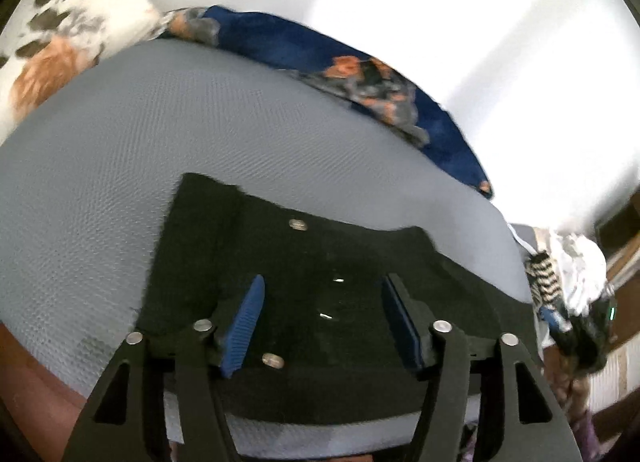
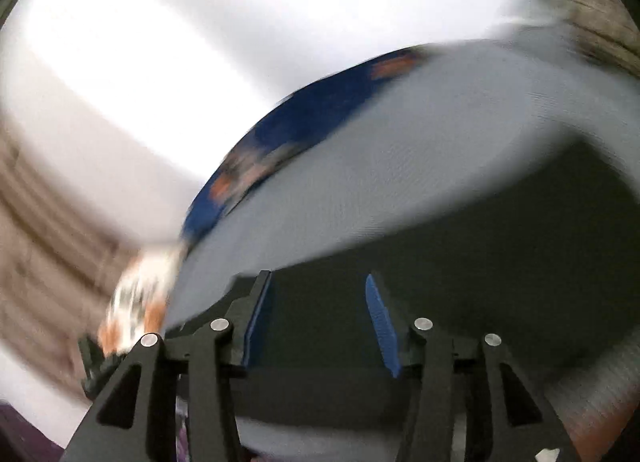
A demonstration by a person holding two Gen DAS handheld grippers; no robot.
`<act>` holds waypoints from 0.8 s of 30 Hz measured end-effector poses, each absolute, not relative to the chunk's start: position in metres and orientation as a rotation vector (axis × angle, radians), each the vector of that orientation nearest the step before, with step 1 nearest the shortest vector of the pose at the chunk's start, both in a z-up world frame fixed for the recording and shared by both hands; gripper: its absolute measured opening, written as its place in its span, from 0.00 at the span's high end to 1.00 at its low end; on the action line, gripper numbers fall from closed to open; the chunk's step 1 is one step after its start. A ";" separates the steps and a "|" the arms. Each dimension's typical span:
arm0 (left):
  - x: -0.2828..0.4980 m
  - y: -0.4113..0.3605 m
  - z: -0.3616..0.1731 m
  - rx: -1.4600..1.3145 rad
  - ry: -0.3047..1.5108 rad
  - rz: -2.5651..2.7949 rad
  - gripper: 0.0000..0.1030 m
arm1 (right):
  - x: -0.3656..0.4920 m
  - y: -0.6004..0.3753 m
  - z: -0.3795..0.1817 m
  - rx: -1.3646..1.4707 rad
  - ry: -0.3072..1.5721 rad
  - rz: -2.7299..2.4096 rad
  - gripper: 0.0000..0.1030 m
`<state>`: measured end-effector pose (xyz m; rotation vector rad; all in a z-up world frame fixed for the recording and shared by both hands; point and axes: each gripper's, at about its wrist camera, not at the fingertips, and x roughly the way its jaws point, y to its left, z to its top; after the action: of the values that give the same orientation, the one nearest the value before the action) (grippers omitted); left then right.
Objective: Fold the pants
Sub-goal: 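Grasp the pant leg hem with the right gripper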
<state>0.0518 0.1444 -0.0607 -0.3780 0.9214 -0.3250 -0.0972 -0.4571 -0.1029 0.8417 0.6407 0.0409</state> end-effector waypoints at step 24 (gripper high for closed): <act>0.022 0.017 -0.060 -0.231 1.073 -0.475 0.35 | -0.205 -0.598 -0.212 1.285 0.461 -0.157 0.56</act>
<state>0.0220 0.0171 -0.0601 -0.2306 1.0727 -0.4754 -0.2049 -0.5978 -0.2125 1.2848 0.4605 -0.1571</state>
